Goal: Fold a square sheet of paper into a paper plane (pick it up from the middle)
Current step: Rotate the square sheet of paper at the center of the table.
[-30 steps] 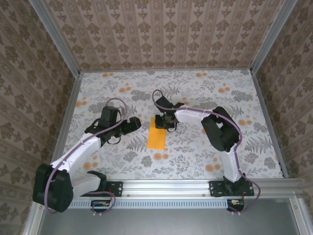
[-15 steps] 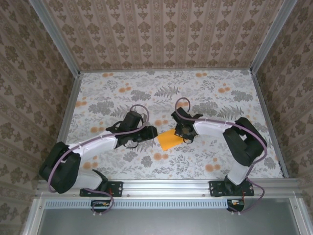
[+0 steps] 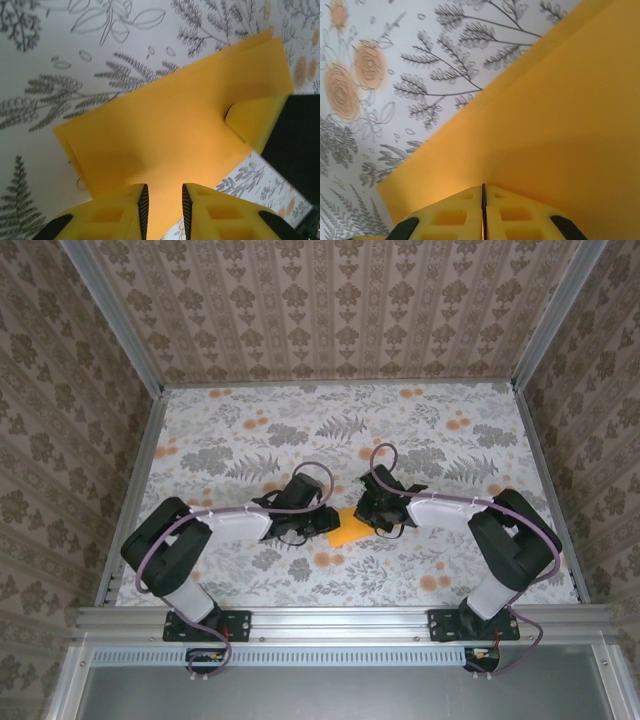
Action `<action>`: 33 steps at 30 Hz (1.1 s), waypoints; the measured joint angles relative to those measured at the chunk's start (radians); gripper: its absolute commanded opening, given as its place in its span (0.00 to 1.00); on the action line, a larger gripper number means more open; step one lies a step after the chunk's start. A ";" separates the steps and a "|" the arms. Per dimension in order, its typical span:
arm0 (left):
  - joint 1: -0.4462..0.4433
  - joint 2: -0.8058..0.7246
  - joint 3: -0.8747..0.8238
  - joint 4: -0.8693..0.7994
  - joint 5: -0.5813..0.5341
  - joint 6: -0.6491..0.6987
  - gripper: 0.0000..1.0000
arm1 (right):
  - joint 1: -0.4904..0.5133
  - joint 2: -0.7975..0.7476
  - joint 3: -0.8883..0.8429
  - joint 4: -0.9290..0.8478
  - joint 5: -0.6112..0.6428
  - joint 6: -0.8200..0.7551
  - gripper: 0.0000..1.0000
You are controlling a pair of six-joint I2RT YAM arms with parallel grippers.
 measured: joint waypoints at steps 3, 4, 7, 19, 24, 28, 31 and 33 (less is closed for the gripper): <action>0.000 0.019 0.034 -0.029 -0.015 0.000 0.27 | -0.006 0.000 -0.002 0.000 -0.022 -0.025 0.10; 0.000 0.028 0.043 -0.039 -0.021 0.000 0.27 | -0.007 0.000 -0.002 0.000 -0.026 -0.033 0.10; 0.000 0.055 0.058 -0.073 -0.029 0.000 0.25 | -0.011 0.000 -0.002 0.000 -0.045 -0.050 0.11; 0.027 0.080 0.085 -0.142 -0.055 0.010 0.24 | -0.014 0.063 0.011 0.062 -0.132 -0.070 0.11; 0.087 0.079 0.089 -0.154 -0.051 0.044 0.24 | -0.016 0.131 0.070 0.107 -0.164 -0.070 0.11; 0.142 0.080 0.094 -0.163 -0.043 0.081 0.24 | -0.016 0.183 0.123 0.141 -0.183 -0.072 0.11; 0.158 0.084 0.106 -0.178 -0.043 0.103 0.24 | -0.022 0.182 0.122 0.161 -0.200 -0.085 0.13; 0.158 0.086 0.109 -0.183 -0.044 0.113 0.24 | -0.024 0.167 0.106 0.175 -0.204 -0.102 0.13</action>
